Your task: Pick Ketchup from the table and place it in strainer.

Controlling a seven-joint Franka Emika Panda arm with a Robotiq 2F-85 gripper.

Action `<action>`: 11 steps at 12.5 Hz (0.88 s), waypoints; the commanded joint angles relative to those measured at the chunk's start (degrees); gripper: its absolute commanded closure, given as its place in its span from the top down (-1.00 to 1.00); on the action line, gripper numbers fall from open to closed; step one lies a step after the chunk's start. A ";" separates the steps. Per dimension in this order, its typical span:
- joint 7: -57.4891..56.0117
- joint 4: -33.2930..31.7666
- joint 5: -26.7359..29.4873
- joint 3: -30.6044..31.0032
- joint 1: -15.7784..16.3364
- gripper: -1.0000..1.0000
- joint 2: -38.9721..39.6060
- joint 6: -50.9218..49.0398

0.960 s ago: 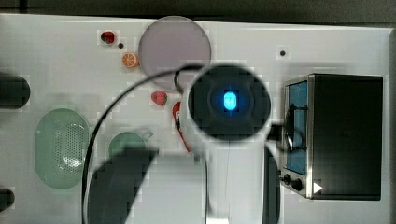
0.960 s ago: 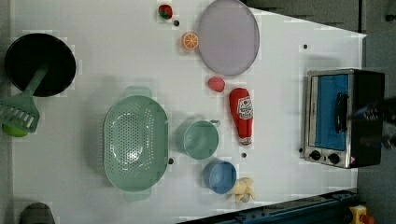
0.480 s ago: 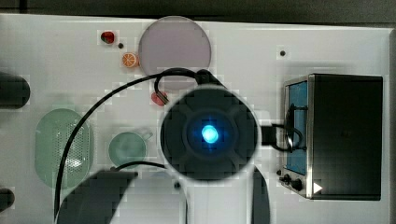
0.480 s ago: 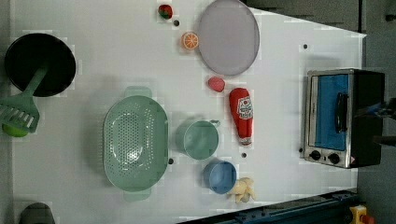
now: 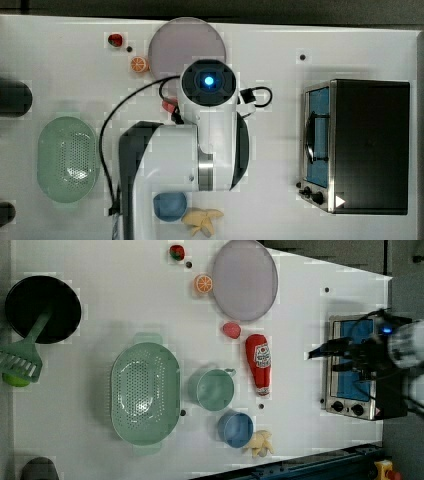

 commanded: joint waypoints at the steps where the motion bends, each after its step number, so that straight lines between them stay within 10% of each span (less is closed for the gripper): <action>1: -20.00 -3.52 -0.13 0.39 -0.41 1.00 0.53 8.24; 11: -31.98 -13.76 -0.13 0.41 -0.13 1.00 14.19 33.97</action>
